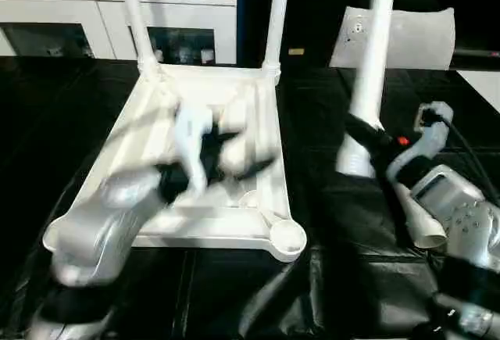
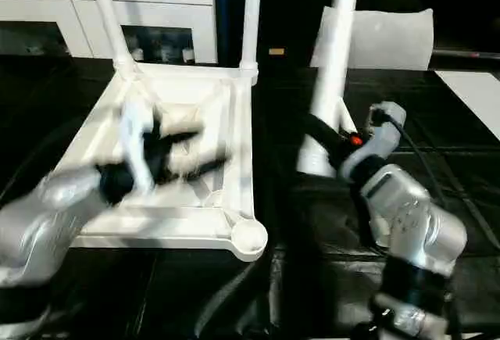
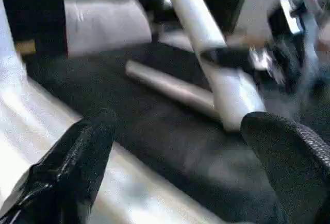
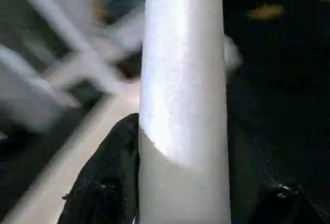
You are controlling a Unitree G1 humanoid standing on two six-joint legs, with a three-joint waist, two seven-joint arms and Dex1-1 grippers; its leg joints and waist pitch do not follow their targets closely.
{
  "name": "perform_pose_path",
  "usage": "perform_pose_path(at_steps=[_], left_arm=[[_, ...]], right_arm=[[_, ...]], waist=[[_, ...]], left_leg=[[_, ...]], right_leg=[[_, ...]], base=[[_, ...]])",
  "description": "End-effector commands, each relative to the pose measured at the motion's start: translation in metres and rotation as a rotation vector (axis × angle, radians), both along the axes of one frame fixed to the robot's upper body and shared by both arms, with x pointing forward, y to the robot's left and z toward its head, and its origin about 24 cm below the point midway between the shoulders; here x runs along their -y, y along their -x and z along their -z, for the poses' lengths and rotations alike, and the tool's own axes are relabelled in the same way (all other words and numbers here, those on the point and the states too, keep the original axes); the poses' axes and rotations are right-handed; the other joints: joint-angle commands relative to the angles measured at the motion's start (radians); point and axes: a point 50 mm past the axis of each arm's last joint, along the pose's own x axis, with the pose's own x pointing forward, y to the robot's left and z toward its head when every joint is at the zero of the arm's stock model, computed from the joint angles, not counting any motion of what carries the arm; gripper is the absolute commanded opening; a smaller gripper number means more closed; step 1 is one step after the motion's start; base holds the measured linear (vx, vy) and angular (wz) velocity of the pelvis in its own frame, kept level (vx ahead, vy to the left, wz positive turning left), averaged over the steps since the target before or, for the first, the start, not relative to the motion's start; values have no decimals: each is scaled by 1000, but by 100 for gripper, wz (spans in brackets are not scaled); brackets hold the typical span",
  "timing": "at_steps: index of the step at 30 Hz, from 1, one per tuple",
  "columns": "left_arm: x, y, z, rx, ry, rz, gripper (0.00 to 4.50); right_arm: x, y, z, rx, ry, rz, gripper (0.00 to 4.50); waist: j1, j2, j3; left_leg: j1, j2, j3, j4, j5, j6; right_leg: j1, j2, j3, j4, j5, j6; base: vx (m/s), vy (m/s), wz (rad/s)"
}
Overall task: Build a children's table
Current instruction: Pick table leg
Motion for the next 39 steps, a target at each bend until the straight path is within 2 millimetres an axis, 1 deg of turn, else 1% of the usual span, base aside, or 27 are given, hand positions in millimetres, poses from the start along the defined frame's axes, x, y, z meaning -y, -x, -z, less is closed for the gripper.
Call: perform_pose_path(at_steps=[1, 3, 4, 5, 6, 7, 8, 9, 11, 14, 15, 16, 17, 19, 20, 22, 23, 25, 26, 27, 28, 29, 31, 35, 37, 38, 39], left_arm=[[1, -10, -7, -35, 76, -36, 450], [9, -18, -18, -50, 165, -30, 450], [12, -20, -21, -56, 189, -25, 450], [18, -25, -28, -84, 253, -19, 450], [18, -25, -28, -84, 253, -19, 450], [23, -28, -33, -114, 315, -10, 450], [25, -30, -37, -128, 350, -2, 450], [27, -31, -39, -135, 370, 3, 450], [31, -31, -44, -159, 418, 37, 450], [37, -25, -48, -179, 457, 104, 450], [38, -24, -49, -182, 465, 115, 450], [38, -23, -50, -188, 479, 126, 450], [39, -22, -51, -196, 493, 138, 450], [39, -20, -51, -201, 492, 152, 450], [40, -19, -51, -203, 489, 153, 450], [39, -16, -47, -205, 477, 148, 450], [39, -16, -46, -204, 475, 147, 450], [38, -14, -46, -198, 481, 146, 423], [37, -13, -46, -194, 492, 151, 423], [36, -12, -46, -191, 502, 162, 423], [36, -12, -46, -191, 502, 162, 423], [35, -6, -46, -182, 521, 211, 416], [35, -4, -46, -181, 524, 230, 416], [33, 0, -39, -178, 531, 294, 416], [31, 0, -38, -179, 549, 315, 416], [29, 0, -37, -184, 564, 332, 416], [28, 0, -37, -185, 568, 335, 416]], right_arm=[[-11, 9, -11, 74, -67, -111, 191], [-23, 18, -14, 110, -111, -204, 191], [-27, 20, -15, 119, -116, -225, 191], [-35, 26, -17, 137, -139, -293, 191], [-35, 26, -17, 137, -139, -293, 191], [-42, 31, -19, 154, -154, -345, 191], [-45, 33, -20, 156, -152, -369, 191], [-46, 35, -20, 156, -150, -385, 191], [-50, 38, -19, 153, -142, -414, 191], [-55, 41, -17, 140, -112, -450, 191], [-56, 41, -17, 137, -104, -455, 191], [-56, 42, -17, 135, -98, -458, 191], [-57, 41, -16, 130, -87, -458, 191], [-58, 41, -15, 125, -67, -461, 191], [-58, 41, -15, 124, -56, -460, 191], [-61, 40, -15, 125, -16, -470, 191], [-61, 40, -15, 126, -7, -473, 191], [-63, 41, -15, 127, -5, -482, 191], [-63, 41, -15, 128, -7, -489, 191], [-64, 41, -15, 129, -12, -497, 191], [-64, 41, -15, 129, -12, -497, 191], [-66, 43, -15, 134, -22, -523, 191], [-66, 44, -15, 136, -28, -536, 191], [-70, 51, -17, 155, -71, -620, 191], [-70, 52, -18, 159, -81, -635, 191], [-71, 53, -19, 163, -90, -649, 191], [-71, 53, -19, 163, -93, -652, 191]], waist=[[3, 2, -67], [5, 2, -67], [8, 2, -70], [11, 1, -71], [10, 0, -69], [8, -3, -67], [10, -3, -67], [10, -4, -65], [12, -6, -65], [15, -11, -65], [14, -9, -65], [12, -17, -65], [14, -13, -64], [16, -13, -64], [14, -25, -63], [16, -21, -61], [17, -22, -60], [17, -21, -61], [17, -21, -61], [17, -29, -61], [18, -26, -60], [20, -30, -60], [20, -26, -59], [28, -26, -58], [29, -27, -58], [31, -32, -58], [31, -32, -57]], left_leg=[[4, 25, -8, -62, -138, -5], [0, 24, -8, -63, -127, 0], [3, 25, -8, -59, -127, 2], [-1, 25, -8, -59, -110, 6], [-3, 24, -8, -59, -109, 9], [-7, 23, -10, -61, -114, 9], [-3, 22, -8, -57, -124, 9], [-4, 23, -8, -59, -127, 9], [-7, 22, -9, -60, -121, 5], [-6, 25, -11, -62, -113, 1], [-7, 25, -11, -62, -110, -1], [-8, 24, -10, -62, -110, 1], [-7, 25, -10, -62, -114, 1], [-7, 25, -10, -61, -112, 0], [-9, 26, -9, -63, -110, 4], [-10, 26, -10, -63, -108, 3], [-9, 27, -9, -64, -110, 1], [-8, 27, -10, -64, -112, 0], [-8, 28, -10, -64, -115, -1], [-8, 29, -9, -65, -115, 0], [-9, 28, -10, -66, -114, -1], [-8, 29, -10, -66, -117, -3], [-7, 30, -10, -67, -114, -3], [-5, 33, -9, -69, -114, -1], [-6, 33, -9, -69, -109, 2], [-5, 32, -8, -69, -111, 1], [-5, 32, -8, -70, -114, 0]], right_leg=[[49, -61, 32, -82, -185, -167], [51, -62, 31, -84, -181, -171], [50, -65, 31, -83, -180, -176], [53, -65, 31, -82, -162, -179], [52, -66, 31, -84, -160, -179], [54, -66, 28, -84, -186, -175], [51, -68, 30, -91, -218, -168], [50, -68, 30, -93, -236, -162], [50, -68, 30, -94, -266, -141], [49, -69, 29, -93, -276, -131], [49, -69, 29, -93, -270, -133], [49, -68, 29, -94, -265, -133], [48, -70, 30, -95, -276, -131], [48, -70, 30, -95, -282, -128], [49, -69, 30, -96, -277, -122], [48, -72, 31, -96, -289, -110], [47, -71, 31, -97, -300, -102], [46, -71, 32, -98, -308, -96], [45, -71, 32, -98, -308, -95], [46, -71, 31, -98, -307, -94], [46, -72, 31, -96, -307, -95], [45, -73, 31, -97, -304, -96], [42, -71, 32, -96, -284, -101], [42, -71, 33, -94, -268, -103], [44, -73, 33, -93, -249, -109], [44, -74, 33, -94, -258, -110], [43, -74, 33, -94, -264, -110]], base=[[0, 0, 0], [0, 0, 0], [0, 0, 0], [0, 0, 0], [0, 0, 0], [0, 0, 0], [0, 0, 0], [0, 0, 0], [0, 0, 0], [0, 0, 0], [0, 0, 0], [0, 0, 0], [0, 0, 0], [0, 0, 0], [0, 0, 0], [0, 0, 0], [0, 0, 0], [0, 0, 0], [0, 0, 0], [0, 0, 0], [0, 0, 0], [0, 0, 0], [0, 0, 0], [0, 0, 0], [0, 0, 0], [0, 0, 0], [0, 0, 0]])
